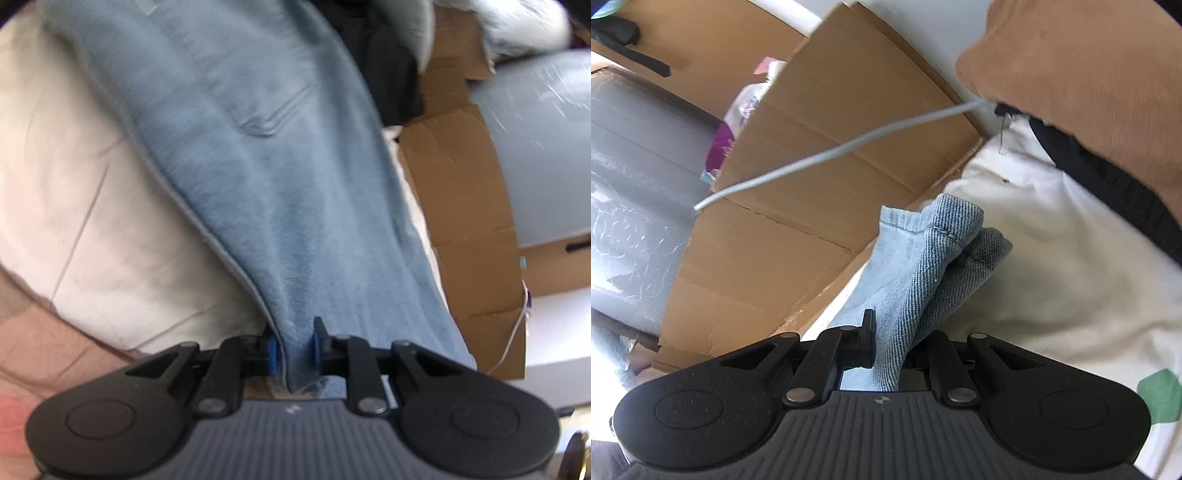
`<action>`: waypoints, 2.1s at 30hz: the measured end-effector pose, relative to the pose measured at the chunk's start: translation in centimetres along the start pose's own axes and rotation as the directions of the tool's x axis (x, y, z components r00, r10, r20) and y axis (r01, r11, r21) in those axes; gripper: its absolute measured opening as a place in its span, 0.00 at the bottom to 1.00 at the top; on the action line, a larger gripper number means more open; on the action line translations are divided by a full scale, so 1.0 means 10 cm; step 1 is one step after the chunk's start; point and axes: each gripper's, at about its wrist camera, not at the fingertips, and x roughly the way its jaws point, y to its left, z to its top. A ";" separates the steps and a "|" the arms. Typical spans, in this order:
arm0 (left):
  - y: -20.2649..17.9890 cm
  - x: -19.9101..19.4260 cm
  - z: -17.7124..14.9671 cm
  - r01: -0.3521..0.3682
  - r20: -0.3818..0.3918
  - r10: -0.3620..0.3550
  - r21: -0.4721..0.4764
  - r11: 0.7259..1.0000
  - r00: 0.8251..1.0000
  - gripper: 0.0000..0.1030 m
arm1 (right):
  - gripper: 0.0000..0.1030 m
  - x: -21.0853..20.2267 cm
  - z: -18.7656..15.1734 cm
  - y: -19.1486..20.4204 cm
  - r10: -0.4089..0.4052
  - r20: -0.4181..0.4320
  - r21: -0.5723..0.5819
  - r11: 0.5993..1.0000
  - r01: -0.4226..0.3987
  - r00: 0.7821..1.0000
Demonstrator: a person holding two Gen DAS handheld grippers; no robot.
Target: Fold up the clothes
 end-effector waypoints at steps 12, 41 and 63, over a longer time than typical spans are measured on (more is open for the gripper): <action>-0.32 -0.57 0.04 -0.106 -0.034 0.111 0.110 0.988 0.993 0.17 | 0.06 -0.80 -0.17 -0.14 -0.026 -0.032 -0.007 1.000 0.026 0.999; -0.11 -1.23 -0.85 -0.220 -0.118 0.243 0.180 0.959 0.963 0.17 | 0.05 -2.49 -1.09 -1.60 -0.137 -0.064 0.073 0.987 0.142 0.988; 0.10 -1.23 -1.07 -0.235 -0.164 0.274 0.225 0.946 0.948 0.17 | 0.05 -2.92 -1.58 -2.24 -0.204 -0.099 0.116 0.970 0.215 0.974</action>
